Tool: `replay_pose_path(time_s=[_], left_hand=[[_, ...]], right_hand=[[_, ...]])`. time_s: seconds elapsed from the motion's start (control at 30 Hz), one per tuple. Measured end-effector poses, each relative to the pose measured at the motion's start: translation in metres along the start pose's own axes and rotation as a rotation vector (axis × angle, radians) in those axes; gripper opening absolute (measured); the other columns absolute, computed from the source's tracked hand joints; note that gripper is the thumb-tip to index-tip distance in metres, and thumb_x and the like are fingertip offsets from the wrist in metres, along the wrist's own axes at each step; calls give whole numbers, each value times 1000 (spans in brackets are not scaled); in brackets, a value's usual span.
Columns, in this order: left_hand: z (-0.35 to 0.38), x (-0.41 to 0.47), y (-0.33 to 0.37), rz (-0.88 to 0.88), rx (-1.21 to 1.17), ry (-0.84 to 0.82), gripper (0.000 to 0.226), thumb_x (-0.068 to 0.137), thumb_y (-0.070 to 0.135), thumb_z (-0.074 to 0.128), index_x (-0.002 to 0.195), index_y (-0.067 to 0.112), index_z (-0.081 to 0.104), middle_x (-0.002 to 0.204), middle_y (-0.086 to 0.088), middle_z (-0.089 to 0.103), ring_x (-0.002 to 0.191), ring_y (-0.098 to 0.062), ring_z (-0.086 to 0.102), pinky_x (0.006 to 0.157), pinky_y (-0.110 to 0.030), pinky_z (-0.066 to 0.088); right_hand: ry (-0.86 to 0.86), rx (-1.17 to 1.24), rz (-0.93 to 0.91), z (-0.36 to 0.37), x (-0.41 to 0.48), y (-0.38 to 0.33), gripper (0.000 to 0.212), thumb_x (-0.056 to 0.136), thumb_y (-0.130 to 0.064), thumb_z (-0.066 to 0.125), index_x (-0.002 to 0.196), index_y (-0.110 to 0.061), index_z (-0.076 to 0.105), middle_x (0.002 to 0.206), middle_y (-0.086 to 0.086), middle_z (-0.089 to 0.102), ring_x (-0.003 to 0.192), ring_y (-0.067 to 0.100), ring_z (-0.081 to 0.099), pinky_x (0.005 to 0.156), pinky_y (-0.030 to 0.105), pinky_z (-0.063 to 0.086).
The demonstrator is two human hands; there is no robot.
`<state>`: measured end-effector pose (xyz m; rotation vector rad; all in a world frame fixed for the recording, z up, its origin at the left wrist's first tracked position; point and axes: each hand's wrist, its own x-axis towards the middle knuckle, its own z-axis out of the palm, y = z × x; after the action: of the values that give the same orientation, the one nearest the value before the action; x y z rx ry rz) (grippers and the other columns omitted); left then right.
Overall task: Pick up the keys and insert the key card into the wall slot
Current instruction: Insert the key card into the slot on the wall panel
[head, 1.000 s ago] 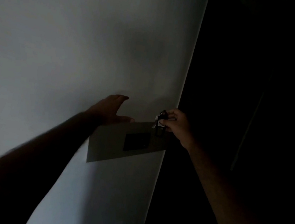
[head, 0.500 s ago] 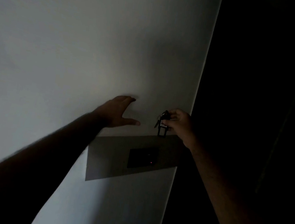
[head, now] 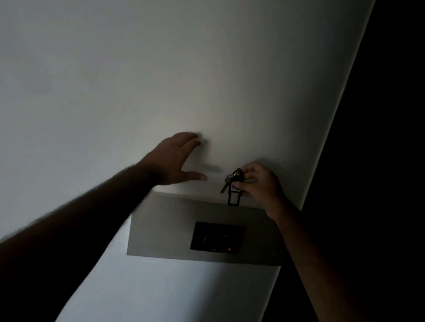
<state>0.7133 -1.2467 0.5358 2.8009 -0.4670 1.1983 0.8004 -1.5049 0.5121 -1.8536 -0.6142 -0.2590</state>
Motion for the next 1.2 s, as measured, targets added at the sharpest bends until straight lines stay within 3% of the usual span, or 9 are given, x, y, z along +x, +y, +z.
replay_pose_path(time_s=[0.13, 0.3, 0.47, 0.67, 0.8, 1.0, 1.13, 1.2], left_hand=[[18, 1, 9, -78, 109, 3, 104, 75, 79, 57, 146, 5, 42, 162, -18, 27, 148, -33, 25, 119, -47, 25], [41, 0, 18, -242, 288, -116, 117, 71, 94, 30, 158, 17, 14, 168, -10, 3, 154, -27, 5, 118, -62, 11], [57, -3, 18, -287, 393, -176, 122, 68, 96, 31, 159, 18, 5, 167, -10, -16, 154, -26, -6, 115, -69, 10], [63, -3, 20, -296, 413, -181, 128, 65, 96, 37, 158, 16, 1, 165, -13, -20, 153, -29, -11, 113, -73, 14], [66, -4, 18, -298, 414, -188, 129, 64, 96, 36, 158, 18, -3, 165, -11, -23, 153, -28, -13, 112, -73, 14], [71, -5, 16, -293, 407, -169, 128, 65, 96, 35, 158, 18, -5, 164, -11, -25, 152, -28, -16, 112, -73, 13], [73, -5, 18, -296, 397, -151, 128, 66, 97, 35, 158, 16, -3, 165, -12, -23, 152, -28, -16, 112, -73, 14], [73, -5, 17, -294, 390, -152, 129, 66, 97, 36, 158, 16, -3, 165, -12, -23, 153, -28, -15, 112, -73, 15]], right_hand=[[-74, -19, -32, -2, 8, 28, 33, 74, 5, 81, 88, -19, 63, 81, -2, 70, 76, 13, 67, 63, 33, 63], [-120, -14, -25, -1, 8, 61, 34, 74, 2, 81, 83, -24, 61, 82, -1, 71, 72, 10, 65, 63, 38, 60], [-125, -19, -52, 11, 0, 90, 39, 70, 0, 83, 82, -28, 60, 90, 6, 74, 80, 16, 69, 71, 36, 60], [-151, 52, -35, 21, -9, 115, 42, 75, 6, 78, 82, -30, 57, 83, 1, 68, 79, 18, 68, 66, 40, 60], [-179, 83, -18, 24, -13, 124, 44, 78, 11, 74, 84, -27, 54, 90, 10, 67, 82, 19, 66, 65, 37, 56], [-174, 95, -12, 24, -13, 131, 44, 77, 12, 74, 88, -26, 55, 86, 5, 67, 78, 14, 66, 60, 24, 53], [-177, 108, -12, 24, -16, 141, 38, 76, 10, 76, 97, -14, 56, 101, 23, 70, 87, 21, 68, 62, 23, 54], [-177, 106, -15, 25, -20, 145, 41, 76, 9, 78, 104, -10, 55, 108, 21, 70, 96, 25, 70, 69, 27, 58]])
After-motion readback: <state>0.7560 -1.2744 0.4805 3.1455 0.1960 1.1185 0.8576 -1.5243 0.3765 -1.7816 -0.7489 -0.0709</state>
